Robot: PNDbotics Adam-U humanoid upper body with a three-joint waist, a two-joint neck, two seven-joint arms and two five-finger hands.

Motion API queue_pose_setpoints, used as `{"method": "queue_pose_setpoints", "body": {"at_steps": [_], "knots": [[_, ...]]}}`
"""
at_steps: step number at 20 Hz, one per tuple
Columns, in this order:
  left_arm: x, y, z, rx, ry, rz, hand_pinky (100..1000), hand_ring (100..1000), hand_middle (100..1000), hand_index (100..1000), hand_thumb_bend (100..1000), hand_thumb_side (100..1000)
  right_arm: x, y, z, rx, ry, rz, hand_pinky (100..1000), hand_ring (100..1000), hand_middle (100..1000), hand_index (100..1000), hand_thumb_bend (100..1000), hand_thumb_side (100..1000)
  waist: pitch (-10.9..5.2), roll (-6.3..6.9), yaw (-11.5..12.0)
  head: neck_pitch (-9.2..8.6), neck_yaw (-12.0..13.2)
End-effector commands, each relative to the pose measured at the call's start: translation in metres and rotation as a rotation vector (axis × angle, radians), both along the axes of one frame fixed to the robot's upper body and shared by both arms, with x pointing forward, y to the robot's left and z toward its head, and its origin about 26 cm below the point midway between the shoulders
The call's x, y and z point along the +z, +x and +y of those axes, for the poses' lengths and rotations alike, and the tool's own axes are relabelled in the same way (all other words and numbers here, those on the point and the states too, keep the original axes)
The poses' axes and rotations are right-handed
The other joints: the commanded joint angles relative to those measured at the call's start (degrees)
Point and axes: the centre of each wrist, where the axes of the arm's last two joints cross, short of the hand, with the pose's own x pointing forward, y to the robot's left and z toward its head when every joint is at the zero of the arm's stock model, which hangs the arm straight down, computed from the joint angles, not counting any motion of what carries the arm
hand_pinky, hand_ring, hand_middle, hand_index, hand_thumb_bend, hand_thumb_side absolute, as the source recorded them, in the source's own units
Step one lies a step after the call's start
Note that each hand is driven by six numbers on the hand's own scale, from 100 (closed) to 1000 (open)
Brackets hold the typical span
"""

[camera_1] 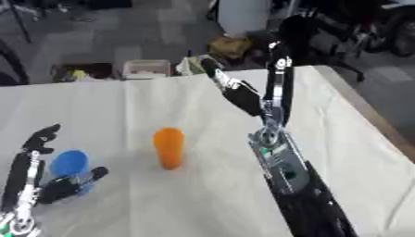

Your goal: Pour the contents of one cup into another cup.

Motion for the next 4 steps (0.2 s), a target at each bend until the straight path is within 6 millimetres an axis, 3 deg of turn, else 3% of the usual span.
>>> {"method": "queue_pose_setpoints", "body": {"at_steps": [1, 4], "knots": [[0.028, -0.004, 0.002, -0.017, -0.081, -0.066, 738, 849, 853, 919, 1000, 637, 0.007, -0.001, -0.002, 0.001, -0.01, -0.021, 642, 741, 735, 709, 814, 407, -0.76, 0.3, 0.0, -0.58, 0.1], [0.058, -0.021, 0.001, -0.097, -0.145, -0.074, 729, 841, 839, 911, 1000, 681, 0.005, 0.0, -0.003, -0.005, -0.01, -0.017, 628, 735, 737, 718, 817, 408, -0.84, 0.54, 0.2, -0.62, -0.1]]}}
